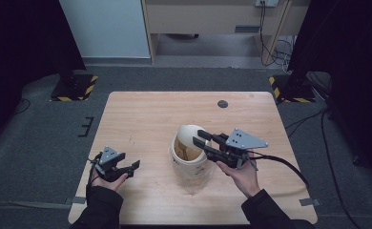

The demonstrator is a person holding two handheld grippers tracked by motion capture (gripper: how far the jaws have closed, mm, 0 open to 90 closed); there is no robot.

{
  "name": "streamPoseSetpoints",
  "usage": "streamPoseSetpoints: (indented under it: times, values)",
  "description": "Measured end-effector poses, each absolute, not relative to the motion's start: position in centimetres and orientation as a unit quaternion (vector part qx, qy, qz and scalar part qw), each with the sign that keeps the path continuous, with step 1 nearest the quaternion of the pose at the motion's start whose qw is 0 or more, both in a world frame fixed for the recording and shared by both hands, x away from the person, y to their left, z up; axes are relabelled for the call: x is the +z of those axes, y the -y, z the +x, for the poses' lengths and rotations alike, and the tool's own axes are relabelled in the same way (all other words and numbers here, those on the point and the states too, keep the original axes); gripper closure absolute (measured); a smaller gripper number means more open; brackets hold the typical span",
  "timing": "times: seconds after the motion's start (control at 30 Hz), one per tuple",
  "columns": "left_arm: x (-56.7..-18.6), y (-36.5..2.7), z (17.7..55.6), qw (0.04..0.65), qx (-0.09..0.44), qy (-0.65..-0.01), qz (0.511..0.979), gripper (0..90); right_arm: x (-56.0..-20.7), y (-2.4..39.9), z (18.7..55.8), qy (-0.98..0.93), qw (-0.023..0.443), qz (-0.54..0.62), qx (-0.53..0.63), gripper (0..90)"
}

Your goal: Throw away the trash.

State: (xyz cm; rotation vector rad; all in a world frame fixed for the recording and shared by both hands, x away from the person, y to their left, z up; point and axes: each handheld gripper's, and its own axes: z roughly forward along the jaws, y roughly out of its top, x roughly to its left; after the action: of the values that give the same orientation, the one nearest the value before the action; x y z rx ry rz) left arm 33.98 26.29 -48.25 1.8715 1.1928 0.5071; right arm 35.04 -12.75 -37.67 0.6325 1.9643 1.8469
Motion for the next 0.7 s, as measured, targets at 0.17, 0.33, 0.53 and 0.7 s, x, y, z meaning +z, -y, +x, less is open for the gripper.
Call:
streamPoseSetpoints:
  times: [0.17,0.33,0.53,0.7]
  values:
    - [-48.4,-26.5,34.1,0.416,0.197,-0.48,0.746,27.6,-37.4,15.9,35.4,-0.676,0.192,0.269,0.659,45.9]
    - [-49.1,-26.7,34.6,0.404,0.18,-0.487,0.753,25.9,-39.2,18.5,35.7,-0.679,0.195,0.305,0.639,37.4]
    - [-49.9,-27.1,35.2,0.375,0.169,-0.49,0.768,23.1,-41.9,21.6,36.2,-0.683,0.194,0.357,0.607,27.5]
    - [-50.2,-27.5,35.7,0.367,0.169,-0.485,0.776,22.3,-44.7,23.9,37.2,-0.681,0.188,0.413,0.575,24.0]
